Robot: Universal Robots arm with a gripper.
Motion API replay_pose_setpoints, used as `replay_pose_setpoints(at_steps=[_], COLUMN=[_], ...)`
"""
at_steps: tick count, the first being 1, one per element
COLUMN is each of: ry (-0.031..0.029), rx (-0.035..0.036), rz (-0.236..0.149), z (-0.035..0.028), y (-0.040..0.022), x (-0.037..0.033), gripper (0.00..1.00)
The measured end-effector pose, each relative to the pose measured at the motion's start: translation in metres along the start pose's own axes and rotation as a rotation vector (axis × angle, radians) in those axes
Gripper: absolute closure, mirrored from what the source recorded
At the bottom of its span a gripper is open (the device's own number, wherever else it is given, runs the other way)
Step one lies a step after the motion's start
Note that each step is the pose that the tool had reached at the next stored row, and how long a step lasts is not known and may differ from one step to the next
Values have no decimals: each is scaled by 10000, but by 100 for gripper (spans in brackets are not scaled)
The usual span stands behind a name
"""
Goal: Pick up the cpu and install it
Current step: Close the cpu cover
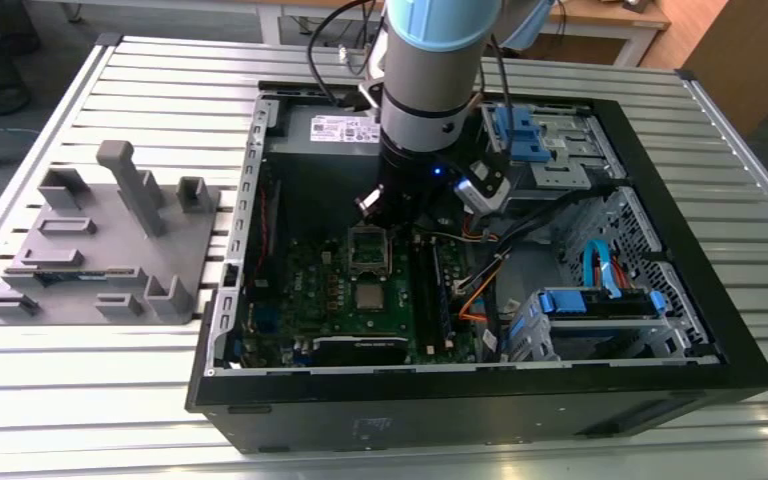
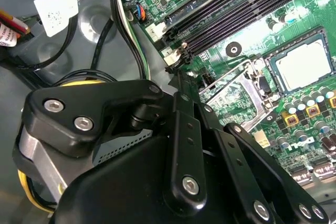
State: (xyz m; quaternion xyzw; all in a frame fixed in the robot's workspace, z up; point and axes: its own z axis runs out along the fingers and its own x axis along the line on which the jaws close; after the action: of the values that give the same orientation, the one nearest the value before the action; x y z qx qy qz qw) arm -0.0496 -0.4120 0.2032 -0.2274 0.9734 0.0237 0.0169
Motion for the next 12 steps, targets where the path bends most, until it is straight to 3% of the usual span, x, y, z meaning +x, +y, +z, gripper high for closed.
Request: replay_pose_setpoints(at_steps=[12], ry=[-35], rx=[8], rz=[-317], z=[-36], y=[-6], x=[16], gripper=[89])
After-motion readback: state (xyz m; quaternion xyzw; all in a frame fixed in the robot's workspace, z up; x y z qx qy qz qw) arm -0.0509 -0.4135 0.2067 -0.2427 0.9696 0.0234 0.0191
